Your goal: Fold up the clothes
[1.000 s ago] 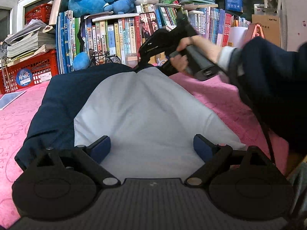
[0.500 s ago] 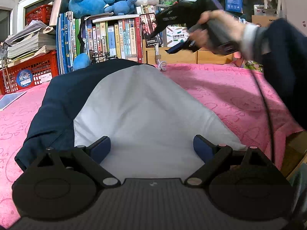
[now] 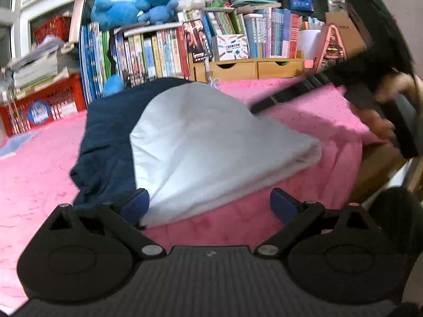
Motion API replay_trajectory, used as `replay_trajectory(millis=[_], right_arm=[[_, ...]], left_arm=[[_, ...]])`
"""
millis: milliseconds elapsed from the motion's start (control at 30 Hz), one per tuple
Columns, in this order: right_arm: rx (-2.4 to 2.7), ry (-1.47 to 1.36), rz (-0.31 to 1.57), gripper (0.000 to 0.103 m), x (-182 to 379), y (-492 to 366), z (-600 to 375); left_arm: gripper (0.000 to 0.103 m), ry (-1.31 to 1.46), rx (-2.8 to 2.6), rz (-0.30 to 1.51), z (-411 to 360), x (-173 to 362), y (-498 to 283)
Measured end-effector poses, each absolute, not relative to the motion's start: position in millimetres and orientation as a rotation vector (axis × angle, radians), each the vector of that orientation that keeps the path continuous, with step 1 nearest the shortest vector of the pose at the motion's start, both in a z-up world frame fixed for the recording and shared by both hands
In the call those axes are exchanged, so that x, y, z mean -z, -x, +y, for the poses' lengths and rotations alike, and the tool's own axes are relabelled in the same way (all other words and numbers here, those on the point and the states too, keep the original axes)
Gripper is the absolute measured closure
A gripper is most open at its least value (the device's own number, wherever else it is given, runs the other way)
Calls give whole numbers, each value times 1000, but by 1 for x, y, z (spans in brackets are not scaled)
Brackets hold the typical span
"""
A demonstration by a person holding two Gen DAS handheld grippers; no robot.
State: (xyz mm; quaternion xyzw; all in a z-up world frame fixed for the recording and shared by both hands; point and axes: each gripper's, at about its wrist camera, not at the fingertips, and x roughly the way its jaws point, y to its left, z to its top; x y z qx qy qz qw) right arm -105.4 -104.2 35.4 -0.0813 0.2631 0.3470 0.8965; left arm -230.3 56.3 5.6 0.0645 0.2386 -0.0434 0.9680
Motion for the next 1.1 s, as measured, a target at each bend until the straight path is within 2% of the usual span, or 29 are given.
replay_trajectory(millis=[167, 233, 367, 567, 800, 867, 900, 933, 967, 1100], right_arm=[[-727, 166, 603, 26, -23, 132, -126], [-743, 138, 624, 26, -34, 127, -138], [-705, 96, 540, 23, -72, 102, -148], [-684, 77, 449, 26, -87, 31, -98], [-746, 116, 509, 31, -42, -17, -30], [-741, 142, 470, 30, -32, -9, -23], [-738, 165, 444, 29, -28, -4, -19], [-739, 189, 428, 29, -26, 0, -17], [-743, 203, 419, 29, -25, 2, -16], [-747, 216, 429, 27, -24, 1, -16]], left_arm=[[4, -92, 118, 503, 79, -25, 239], [4, 7, 181, 490, 105, -46, 241], [3, 200, 274, 495, 156, -96, 214], [3, 483, 402, 600, 198, -135, 98], [5, 579, 373, 805, 197, -91, -48], [8, 605, 369, 862, 195, -77, -72], [16, 618, 368, 890, 194, -69, -84], [36, 634, 388, 911, 192, -65, -92], [43, 650, 407, 932, 190, -60, -99], [46, 589, 438, 974, 181, -51, -110]])
